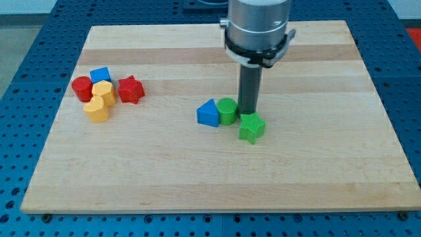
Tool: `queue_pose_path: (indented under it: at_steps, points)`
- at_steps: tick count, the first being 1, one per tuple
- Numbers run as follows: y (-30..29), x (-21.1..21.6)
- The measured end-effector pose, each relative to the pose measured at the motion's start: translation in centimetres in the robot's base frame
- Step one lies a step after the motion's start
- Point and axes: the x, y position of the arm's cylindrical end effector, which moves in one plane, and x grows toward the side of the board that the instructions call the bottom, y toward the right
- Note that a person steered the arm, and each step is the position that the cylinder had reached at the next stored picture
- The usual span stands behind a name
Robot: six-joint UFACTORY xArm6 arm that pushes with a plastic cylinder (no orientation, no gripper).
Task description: Push the blue triangle closer to the group of blocks
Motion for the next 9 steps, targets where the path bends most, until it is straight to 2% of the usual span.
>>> queue_pose_path:
  at_steps: [9]
  points:
    - [-17.8, 0.1]
